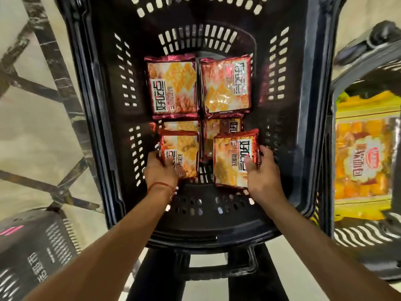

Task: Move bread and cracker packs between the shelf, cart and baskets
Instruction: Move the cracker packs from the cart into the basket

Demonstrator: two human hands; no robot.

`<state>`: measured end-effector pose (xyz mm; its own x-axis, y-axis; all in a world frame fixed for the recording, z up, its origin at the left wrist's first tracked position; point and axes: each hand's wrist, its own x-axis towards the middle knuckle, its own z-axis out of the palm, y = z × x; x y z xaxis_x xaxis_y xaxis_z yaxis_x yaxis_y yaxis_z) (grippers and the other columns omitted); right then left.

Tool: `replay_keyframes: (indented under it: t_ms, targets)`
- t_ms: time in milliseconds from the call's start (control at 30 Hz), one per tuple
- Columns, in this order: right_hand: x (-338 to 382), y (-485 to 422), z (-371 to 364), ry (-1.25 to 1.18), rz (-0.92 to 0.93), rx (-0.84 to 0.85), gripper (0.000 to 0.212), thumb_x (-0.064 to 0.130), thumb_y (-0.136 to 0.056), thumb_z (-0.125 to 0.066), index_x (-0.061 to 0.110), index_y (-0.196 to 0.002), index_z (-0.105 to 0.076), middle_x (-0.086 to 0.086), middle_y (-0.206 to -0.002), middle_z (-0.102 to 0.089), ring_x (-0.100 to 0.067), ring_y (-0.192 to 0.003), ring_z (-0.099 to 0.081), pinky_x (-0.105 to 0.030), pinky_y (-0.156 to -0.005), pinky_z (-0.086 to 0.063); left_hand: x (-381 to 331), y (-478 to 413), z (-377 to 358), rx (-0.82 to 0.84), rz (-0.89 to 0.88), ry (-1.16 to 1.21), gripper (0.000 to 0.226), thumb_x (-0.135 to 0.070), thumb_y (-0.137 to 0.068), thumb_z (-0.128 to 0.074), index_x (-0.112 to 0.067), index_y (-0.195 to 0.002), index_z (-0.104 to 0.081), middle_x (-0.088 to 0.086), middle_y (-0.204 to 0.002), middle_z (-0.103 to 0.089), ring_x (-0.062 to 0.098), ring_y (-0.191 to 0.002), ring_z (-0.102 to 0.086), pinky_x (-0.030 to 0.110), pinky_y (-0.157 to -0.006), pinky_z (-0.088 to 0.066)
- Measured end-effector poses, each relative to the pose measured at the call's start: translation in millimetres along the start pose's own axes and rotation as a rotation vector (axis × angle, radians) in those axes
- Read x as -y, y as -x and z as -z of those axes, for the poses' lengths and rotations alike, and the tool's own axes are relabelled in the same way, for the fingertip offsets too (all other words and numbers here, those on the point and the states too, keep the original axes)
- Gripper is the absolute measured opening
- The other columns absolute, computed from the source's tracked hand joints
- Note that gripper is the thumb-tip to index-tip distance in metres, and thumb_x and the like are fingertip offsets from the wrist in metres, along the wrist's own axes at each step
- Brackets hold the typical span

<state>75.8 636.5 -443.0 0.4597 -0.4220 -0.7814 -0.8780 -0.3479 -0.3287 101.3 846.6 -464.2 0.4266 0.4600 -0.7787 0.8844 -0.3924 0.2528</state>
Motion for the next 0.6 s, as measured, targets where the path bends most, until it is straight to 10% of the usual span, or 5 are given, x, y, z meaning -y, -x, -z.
replay_keyframes:
  t_ms: [200,333,500,600]
  targets:
    - [5,-31,-14,-0.040,-0.010,0.043,0.053,0.027,-0.110,-0.048,0.024,-0.160,-0.029,-0.005,-0.148,-0.056,-0.027,-0.132,-0.056,-0.052,-0.115,-0.044,-7,-25,-16,0.032,0.002,0.018,0.037,-0.021,-0.109,-0.044,-0.008,-0.142,-0.052,0.011,-0.137,-0.059,0.030,-0.131,-0.053,0.032,-0.106,-0.038]
    - [9,-49,-24,-0.069,0.020,0.105,0.051,0.024,-0.111,-0.046,0.022,-0.160,-0.030,-0.003,-0.146,-0.058,-0.022,-0.129,-0.059,-0.038,-0.110,-0.046,-4,-25,-19,0.018,-0.045,0.035,0.042,-0.018,-0.106,-0.049,-0.015,-0.148,-0.047,-0.005,-0.120,-0.056,0.010,-0.108,-0.052,0.010,-0.084,-0.036]
    - [13,-54,-32,0.043,0.126,0.177,0.062,0.017,-0.109,-0.050,0.025,-0.165,-0.023,-0.001,-0.160,-0.044,-0.020,-0.145,-0.044,-0.032,-0.117,-0.035,13,-6,-14,0.059,-0.192,-0.118,0.058,-0.012,-0.100,-0.058,-0.015,-0.154,-0.040,0.007,-0.154,-0.046,0.024,-0.143,-0.042,0.039,-0.121,-0.032]
    - [11,-37,-28,0.138,0.192,0.140,0.078,0.011,-0.104,-0.058,0.025,-0.167,-0.015,-0.001,-0.171,-0.023,-0.022,-0.156,-0.027,-0.045,-0.128,-0.025,12,15,-6,0.119,-0.235,-0.213,0.057,-0.010,-0.101,-0.056,-0.013,-0.155,-0.037,0.008,-0.159,-0.037,0.024,-0.147,-0.035,0.029,-0.123,-0.023]
